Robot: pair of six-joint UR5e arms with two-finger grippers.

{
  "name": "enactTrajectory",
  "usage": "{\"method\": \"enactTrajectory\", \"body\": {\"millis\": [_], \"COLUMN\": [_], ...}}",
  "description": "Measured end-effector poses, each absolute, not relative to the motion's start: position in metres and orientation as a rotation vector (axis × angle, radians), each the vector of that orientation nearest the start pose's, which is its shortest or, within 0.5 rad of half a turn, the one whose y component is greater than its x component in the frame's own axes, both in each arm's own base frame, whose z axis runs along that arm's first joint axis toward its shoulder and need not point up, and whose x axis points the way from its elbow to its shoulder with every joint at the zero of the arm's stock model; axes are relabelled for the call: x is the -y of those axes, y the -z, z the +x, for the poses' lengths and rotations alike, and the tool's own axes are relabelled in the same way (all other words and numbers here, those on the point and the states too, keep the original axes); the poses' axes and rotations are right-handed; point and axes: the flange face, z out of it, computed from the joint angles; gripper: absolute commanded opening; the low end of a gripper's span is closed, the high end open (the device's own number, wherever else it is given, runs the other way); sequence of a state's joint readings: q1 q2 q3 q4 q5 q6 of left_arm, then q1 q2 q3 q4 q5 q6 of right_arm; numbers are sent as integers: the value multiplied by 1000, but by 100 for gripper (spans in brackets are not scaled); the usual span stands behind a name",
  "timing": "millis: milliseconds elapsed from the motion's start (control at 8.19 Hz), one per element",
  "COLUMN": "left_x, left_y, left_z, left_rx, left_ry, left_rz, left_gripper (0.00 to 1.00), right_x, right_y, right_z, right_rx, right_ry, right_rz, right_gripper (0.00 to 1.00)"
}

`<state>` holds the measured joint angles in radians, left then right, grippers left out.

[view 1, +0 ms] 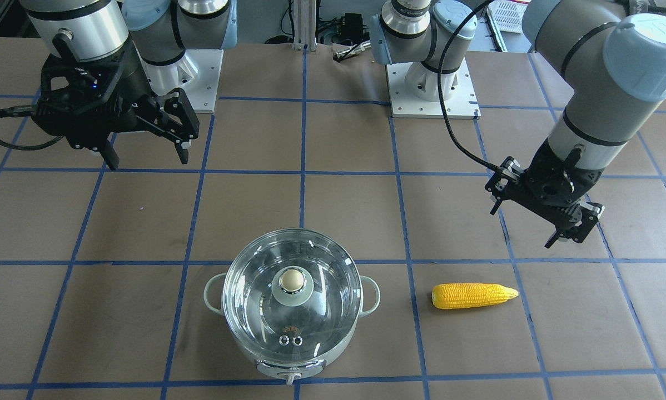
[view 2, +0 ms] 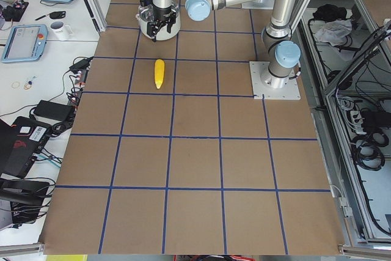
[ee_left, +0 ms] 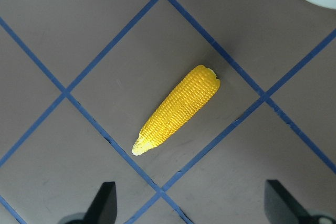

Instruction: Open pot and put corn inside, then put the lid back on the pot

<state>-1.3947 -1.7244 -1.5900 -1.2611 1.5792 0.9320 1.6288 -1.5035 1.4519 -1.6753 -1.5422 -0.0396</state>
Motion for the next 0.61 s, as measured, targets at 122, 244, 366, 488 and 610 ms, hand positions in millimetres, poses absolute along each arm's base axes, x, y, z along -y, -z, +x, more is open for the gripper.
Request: {"method": "enactTrajectory", "body": {"millis": [122, 244, 366, 488, 610], "left_x": [589, 599, 608, 615, 621], "left_y": [-417, -402, -386, -368, -351], "left_z": [-28, -26, -24, -22, -21], "left_rx": [-2769, -2704, -2635, -2558, -2482], "left_ry": [166, 159, 143, 113, 79], "left_rz": [1278, 1404, 1537, 1680, 1814], "left_gripper": [100, 100, 100, 100, 100], "right_x": [535, 543, 546, 547, 548], "right_y": [-528, -529, -531, -532, -533], "right_z": [167, 166, 167, 167, 167], "right_rx": [-3112, -3119, -3122, -3122, -3123], "right_ry": [249, 246, 249, 249, 250], "right_rz": [-147, -137, -132, -130, -130], "right_gripper": [100, 100, 100, 100, 100]}}
